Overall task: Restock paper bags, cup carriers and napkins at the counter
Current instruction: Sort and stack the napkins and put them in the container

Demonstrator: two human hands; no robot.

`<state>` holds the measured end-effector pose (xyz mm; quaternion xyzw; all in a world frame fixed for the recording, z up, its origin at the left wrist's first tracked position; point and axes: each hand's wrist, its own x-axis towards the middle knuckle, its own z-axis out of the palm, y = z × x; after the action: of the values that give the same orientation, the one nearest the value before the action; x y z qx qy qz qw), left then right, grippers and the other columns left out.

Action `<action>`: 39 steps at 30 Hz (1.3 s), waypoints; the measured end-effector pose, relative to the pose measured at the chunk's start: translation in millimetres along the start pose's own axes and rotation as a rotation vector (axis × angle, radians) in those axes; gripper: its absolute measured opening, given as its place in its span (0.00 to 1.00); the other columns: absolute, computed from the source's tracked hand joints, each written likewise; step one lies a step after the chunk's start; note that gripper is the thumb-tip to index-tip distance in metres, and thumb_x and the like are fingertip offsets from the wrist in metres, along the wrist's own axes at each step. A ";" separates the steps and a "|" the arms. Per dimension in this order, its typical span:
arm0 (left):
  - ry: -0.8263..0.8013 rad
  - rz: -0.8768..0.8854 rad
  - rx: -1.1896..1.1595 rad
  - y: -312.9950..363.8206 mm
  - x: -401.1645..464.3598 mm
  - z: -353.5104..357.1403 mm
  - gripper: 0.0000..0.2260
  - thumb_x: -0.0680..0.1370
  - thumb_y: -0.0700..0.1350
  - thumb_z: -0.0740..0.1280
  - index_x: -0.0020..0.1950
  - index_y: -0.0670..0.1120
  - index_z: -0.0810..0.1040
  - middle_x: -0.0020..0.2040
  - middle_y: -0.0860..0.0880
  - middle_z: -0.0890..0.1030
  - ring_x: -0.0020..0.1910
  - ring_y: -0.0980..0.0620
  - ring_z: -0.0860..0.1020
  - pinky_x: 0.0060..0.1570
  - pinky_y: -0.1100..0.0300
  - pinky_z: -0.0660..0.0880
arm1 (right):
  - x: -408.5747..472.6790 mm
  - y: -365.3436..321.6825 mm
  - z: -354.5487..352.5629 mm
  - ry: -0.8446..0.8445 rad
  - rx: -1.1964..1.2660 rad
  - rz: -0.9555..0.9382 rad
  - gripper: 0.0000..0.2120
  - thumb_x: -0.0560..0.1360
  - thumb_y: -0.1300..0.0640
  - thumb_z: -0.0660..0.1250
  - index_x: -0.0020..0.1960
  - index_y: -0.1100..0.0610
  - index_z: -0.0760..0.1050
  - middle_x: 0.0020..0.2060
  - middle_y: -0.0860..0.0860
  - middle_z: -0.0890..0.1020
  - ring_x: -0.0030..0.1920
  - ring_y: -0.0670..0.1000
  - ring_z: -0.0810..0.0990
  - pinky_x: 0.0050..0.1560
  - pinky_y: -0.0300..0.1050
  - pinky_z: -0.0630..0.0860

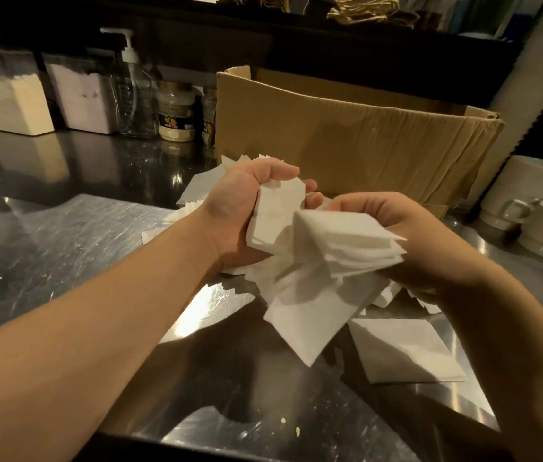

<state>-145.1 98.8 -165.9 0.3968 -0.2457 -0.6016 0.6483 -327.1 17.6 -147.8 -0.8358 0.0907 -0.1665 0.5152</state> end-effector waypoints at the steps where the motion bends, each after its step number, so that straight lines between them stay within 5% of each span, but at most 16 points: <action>1: -0.014 0.009 0.017 -0.5 0.4 0.1 0.23 0.73 0.47 0.68 0.66 0.39 0.75 0.61 0.39 0.79 0.65 0.40 0.77 0.73 0.47 0.66 | 1.2 1.6 1.0 0.067 0.032 -0.007 0.06 0.65 0.52 0.73 0.42 0.48 0.86 0.43 0.49 0.86 0.42 0.47 0.85 0.40 0.38 0.80; 4: -0.020 0.026 0.095 -2.3 0.6 0.9 0.30 0.70 0.48 0.69 0.69 0.37 0.73 0.65 0.38 0.76 0.65 0.36 0.75 0.75 0.42 0.64 | 5.5 6.2 2.2 0.227 0.054 0.032 0.10 0.64 0.50 0.72 0.44 0.51 0.85 0.41 0.48 0.86 0.40 0.46 0.85 0.38 0.37 0.80; 12: -0.071 0.012 0.228 -0.5 1.6 3.5 0.15 0.74 0.53 0.66 0.50 0.42 0.81 0.38 0.45 0.83 0.34 0.46 0.83 0.37 0.56 0.82 | 8.9 14.7 4.4 0.490 0.255 0.049 0.03 0.77 0.53 0.70 0.48 0.50 0.81 0.39 0.45 0.86 0.43 0.47 0.86 0.41 0.41 0.83; 16: -0.209 -0.079 0.275 -4.5 1.1 -1.7 0.26 0.74 0.65 0.64 0.59 0.47 0.82 0.52 0.44 0.84 0.48 0.44 0.84 0.49 0.51 0.83 | 12.4 20.2 7.3 0.552 0.172 0.043 0.10 0.75 0.49 0.71 0.55 0.50 0.81 0.47 0.48 0.85 0.51 0.51 0.85 0.49 0.45 0.83; 19: -0.234 -0.128 0.329 -6.2 -3.4 -0.8 0.19 0.73 0.52 0.71 0.62 0.48 0.79 0.48 0.45 0.85 0.44 0.46 0.84 0.45 0.50 0.83 | 13.7 23.0 7.8 0.582 0.185 0.040 0.07 0.75 0.51 0.72 0.53 0.48 0.81 0.48 0.48 0.85 0.51 0.53 0.85 0.48 0.47 0.83; 22: -0.175 -0.162 0.485 -7.9 -6.5 0.5 0.23 0.67 0.39 0.75 0.61 0.47 0.78 0.44 0.45 0.84 0.44 0.46 0.83 0.45 0.50 0.83 | 14.6 25.1 8.8 0.624 0.208 0.068 0.01 0.78 0.49 0.69 0.49 0.44 0.79 0.44 0.45 0.85 0.50 0.50 0.85 0.45 0.44 0.83; 26: -0.043 -0.141 0.566 -8.5 -6.4 4.8 0.18 0.72 0.35 0.70 0.60 0.48 0.77 0.50 0.44 0.83 0.50 0.42 0.82 0.53 0.46 0.83 | 16.1 24.8 8.1 0.737 0.313 0.142 0.03 0.80 0.47 0.68 0.49 0.45 0.76 0.48 0.46 0.84 0.53 0.52 0.83 0.58 0.54 0.80; 30: -0.085 -0.196 0.433 -3.4 -9.2 8.7 0.18 0.74 0.34 0.65 0.63 0.44 0.73 0.46 0.40 0.86 0.45 0.39 0.85 0.49 0.46 0.84 | 16.0 25.3 1.6 0.840 0.306 0.136 0.05 0.80 0.49 0.69 0.52 0.49 0.76 0.51 0.50 0.84 0.53 0.55 0.84 0.57 0.58 0.82; 34: -0.050 -0.134 0.327 1.2 -6.5 6.8 0.22 0.70 0.35 0.64 0.65 0.40 0.72 0.48 0.36 0.85 0.45 0.38 0.85 0.48 0.46 0.84 | 14.7 24.5 -5.7 0.970 0.288 0.069 0.06 0.81 0.52 0.67 0.50 0.45 0.70 0.50 0.46 0.78 0.53 0.52 0.79 0.54 0.46 0.81; 39: 0.098 0.012 0.265 0.4 0.7 1.8 0.32 0.64 0.37 0.69 0.70 0.38 0.73 0.64 0.33 0.81 0.62 0.33 0.81 0.66 0.37 0.75 | 12.7 19.4 -8.1 0.962 0.325 -0.032 0.12 0.80 0.54 0.68 0.63 0.47 0.72 0.55 0.44 0.80 0.56 0.50 0.81 0.50 0.45 0.83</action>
<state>-146.1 97.8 -164.6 0.5061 -0.2934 -0.5400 0.6051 -317.9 -2.0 -159.3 -0.5749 0.2778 -0.5524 0.5359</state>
